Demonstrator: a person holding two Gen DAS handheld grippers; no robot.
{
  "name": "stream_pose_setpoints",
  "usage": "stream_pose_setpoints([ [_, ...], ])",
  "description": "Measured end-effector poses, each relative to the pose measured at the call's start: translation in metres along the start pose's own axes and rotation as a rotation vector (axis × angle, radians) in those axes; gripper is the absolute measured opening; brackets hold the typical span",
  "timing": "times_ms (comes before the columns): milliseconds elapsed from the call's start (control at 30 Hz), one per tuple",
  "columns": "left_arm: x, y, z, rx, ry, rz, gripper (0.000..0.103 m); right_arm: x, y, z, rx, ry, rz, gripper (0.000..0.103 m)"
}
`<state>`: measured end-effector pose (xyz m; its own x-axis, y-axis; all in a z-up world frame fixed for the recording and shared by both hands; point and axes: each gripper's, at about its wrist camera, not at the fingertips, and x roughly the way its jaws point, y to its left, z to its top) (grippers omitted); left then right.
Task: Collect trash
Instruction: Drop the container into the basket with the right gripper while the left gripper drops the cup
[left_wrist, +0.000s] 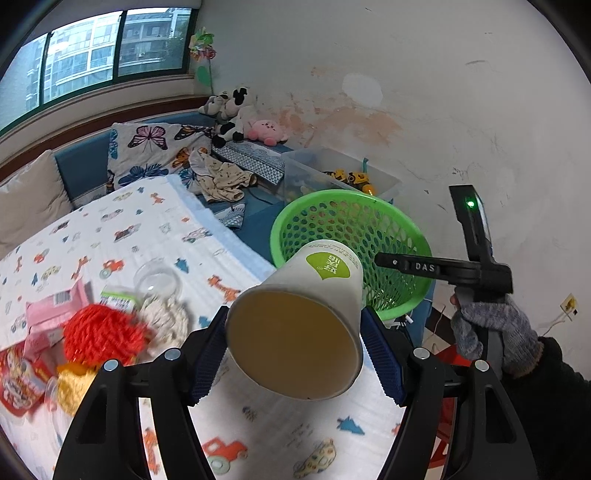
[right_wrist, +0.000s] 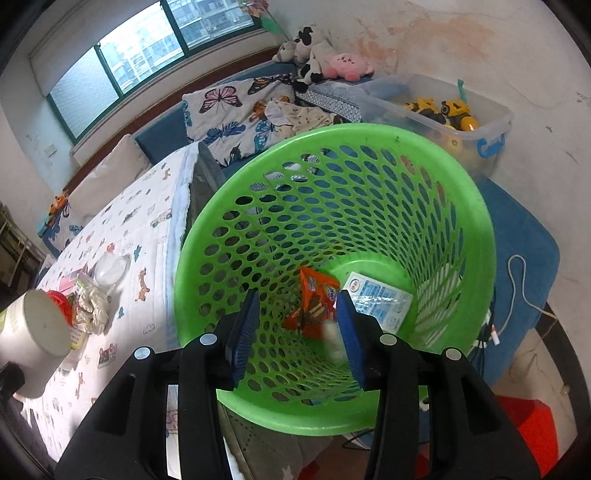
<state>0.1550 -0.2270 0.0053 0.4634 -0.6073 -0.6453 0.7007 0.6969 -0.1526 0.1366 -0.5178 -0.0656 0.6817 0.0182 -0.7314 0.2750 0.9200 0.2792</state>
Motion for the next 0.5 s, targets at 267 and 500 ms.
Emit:
stream_pose_setpoints([
  [267,0.039,-0.016,0.023,0.023,0.042,-0.017,0.068,-0.026,-0.004,-0.006,-0.011,-0.049,0.002,0.053],
  [500,0.079,-0.032,0.039,0.056,0.089,-0.019,0.068,-0.043,-0.011,-0.013,0.000,-0.086,0.000,0.061],
])
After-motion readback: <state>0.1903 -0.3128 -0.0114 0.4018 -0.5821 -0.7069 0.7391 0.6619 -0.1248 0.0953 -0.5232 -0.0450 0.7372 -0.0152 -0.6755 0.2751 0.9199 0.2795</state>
